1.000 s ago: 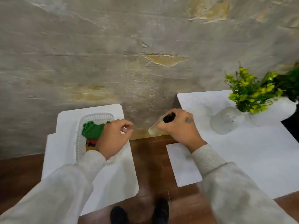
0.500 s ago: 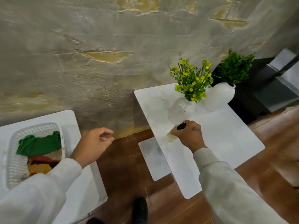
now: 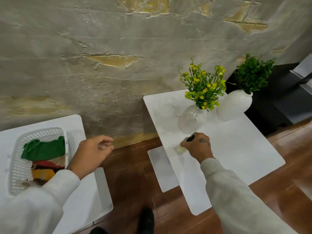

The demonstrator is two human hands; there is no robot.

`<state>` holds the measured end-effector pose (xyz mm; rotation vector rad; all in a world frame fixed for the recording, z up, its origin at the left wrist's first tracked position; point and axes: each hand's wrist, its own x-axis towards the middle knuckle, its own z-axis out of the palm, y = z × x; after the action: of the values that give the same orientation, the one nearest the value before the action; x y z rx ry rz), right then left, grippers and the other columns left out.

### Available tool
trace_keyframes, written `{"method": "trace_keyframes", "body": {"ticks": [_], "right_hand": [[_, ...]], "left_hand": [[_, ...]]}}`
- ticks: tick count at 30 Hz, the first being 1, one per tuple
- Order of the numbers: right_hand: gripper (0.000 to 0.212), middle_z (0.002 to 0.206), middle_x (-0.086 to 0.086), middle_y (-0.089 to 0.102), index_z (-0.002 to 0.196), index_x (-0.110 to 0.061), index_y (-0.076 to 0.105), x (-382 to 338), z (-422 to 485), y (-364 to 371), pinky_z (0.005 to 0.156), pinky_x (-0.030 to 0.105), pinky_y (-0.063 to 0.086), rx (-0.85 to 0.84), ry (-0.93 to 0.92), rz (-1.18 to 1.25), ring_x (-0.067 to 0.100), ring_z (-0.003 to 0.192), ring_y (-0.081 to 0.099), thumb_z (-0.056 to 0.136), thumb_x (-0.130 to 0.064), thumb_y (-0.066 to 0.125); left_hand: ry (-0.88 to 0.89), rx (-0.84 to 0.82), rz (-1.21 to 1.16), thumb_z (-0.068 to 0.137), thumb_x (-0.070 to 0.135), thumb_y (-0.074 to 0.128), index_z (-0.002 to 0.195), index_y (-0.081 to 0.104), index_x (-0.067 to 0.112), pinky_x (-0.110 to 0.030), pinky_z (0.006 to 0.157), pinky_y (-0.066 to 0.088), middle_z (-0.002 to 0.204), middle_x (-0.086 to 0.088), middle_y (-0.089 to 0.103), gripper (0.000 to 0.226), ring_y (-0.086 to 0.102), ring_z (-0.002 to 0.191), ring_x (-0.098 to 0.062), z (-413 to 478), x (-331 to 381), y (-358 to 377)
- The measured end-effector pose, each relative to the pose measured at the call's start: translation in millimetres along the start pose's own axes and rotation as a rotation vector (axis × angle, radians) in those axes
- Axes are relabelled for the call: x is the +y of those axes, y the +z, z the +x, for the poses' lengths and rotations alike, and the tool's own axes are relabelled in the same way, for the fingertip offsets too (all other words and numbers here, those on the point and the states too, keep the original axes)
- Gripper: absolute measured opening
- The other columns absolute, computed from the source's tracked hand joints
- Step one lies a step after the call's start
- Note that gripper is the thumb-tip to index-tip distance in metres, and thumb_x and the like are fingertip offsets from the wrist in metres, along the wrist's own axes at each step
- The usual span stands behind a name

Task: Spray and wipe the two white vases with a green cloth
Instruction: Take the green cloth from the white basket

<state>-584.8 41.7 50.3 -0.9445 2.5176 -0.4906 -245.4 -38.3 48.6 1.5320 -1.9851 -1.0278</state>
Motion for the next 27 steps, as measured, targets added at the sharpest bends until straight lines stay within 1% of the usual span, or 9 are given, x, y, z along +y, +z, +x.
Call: {"method": "trace_keyframes", "body": {"ticks": [4,8,11,13,15,18,21,24,27], "right_hand": [[0.03,0.062,0.004,0.04,0.062,-0.005,0.05,5,1,6,0.049,0.024,0.029,0.014,-0.008,-0.013,0.022,0.058,0.038,0.072,-0.026,0.07],[0.03,0.063,0.002,0.042,0.065,-0.009,0.048,5,0,9,0.048,0.024,0.03,0.029,-0.007,-0.034,0.023,0.059,0.042,0.076,-0.029,0.068],[0.032,0.088,0.006,0.057,0.089,-0.012,0.058,1,-2,5,0.066,0.029,0.045,0.031,-0.009,-0.078,0.028,0.082,0.056,0.074,-0.038,0.07],[0.054,0.116,0.007,0.058,0.116,-0.016,0.06,-6,-5,-3,0.08,0.032,0.043,0.027,0.006,-0.153,0.03,0.106,0.058,0.075,-0.048,0.071],[0.063,0.126,0.006,0.055,0.125,-0.018,0.058,-16,-10,-14,0.083,0.035,0.041,0.075,0.007,-0.213,0.029,0.114,0.057,0.076,-0.056,0.067],[0.056,0.123,0.005,0.059,0.118,-0.019,0.063,-41,-19,-22,0.084,0.036,0.044,0.195,-0.072,-0.181,0.028,0.107,0.06,0.077,-0.057,0.064],[0.044,0.112,0.005,0.066,0.112,-0.016,0.068,-73,-35,-12,0.08,0.032,0.044,0.224,-0.235,-0.091,0.026,0.101,0.062,0.083,-0.048,0.064],[0.032,0.1,0.002,0.069,0.106,-0.016,0.07,-110,-56,16,0.076,0.026,0.042,0.132,-0.415,-0.029,0.019,0.089,0.061,0.088,-0.042,0.063],[0.022,0.09,-0.003,0.068,0.097,-0.02,0.069,-145,-75,50,0.072,0.027,0.051,-0.05,-0.538,-0.037,0.015,0.081,0.062,0.089,-0.039,0.062]], "left_hand": [[-0.022,0.011,0.012,0.084,0.021,0.071,0.103,0.07,0.024,-0.016,0.074,0.044,0.093,0.007,0.07,0.019,0.063,0.085,-0.004,-4,-9,-5],[-0.034,0.023,0.02,0.085,0.022,0.07,0.107,0.068,0.024,-0.012,0.07,0.042,0.096,0.007,0.069,0.021,0.062,0.085,-0.003,-4,-18,-11],[-0.047,0.025,0.015,0.086,0.023,0.07,0.107,0.068,0.025,-0.014,0.07,0.042,0.096,0.008,0.068,0.022,0.062,0.086,-0.003,-3,-22,-16],[-0.045,0.037,0.014,0.086,0.024,0.069,0.107,0.068,0.026,-0.014,0.07,0.043,0.096,0.009,0.069,0.021,0.062,0.086,-0.003,-3,-24,-21],[-0.042,0.045,0.011,0.086,0.024,0.069,0.107,0.068,0.026,-0.012,0.069,0.042,0.096,0.009,0.068,0.021,0.062,0.084,-0.002,-3,-26,-27],[-0.06,0.071,-0.013,0.086,0.022,0.07,0.106,0.068,0.025,-0.013,0.07,0.044,0.095,0.009,0.068,0.021,0.062,0.083,-0.003,-5,-34,-39],[-0.087,0.106,-0.021,0.085,0.022,0.07,0.106,0.068,0.025,-0.016,0.072,0.046,0.095,0.008,0.069,0.021,0.063,0.082,-0.002,-7,-45,-52],[-0.134,0.146,-0.048,0.084,0.021,0.071,0.105,0.069,0.024,-0.016,0.074,0.047,0.096,0.007,0.068,0.022,0.063,0.082,-0.002,-12,-60,-67],[-0.186,0.178,-0.098,0.083,0.02,0.072,0.104,0.07,0.022,-0.025,0.081,0.053,0.094,0.007,0.068,0.022,0.065,0.081,-0.006,-18,-76,-82]]}}
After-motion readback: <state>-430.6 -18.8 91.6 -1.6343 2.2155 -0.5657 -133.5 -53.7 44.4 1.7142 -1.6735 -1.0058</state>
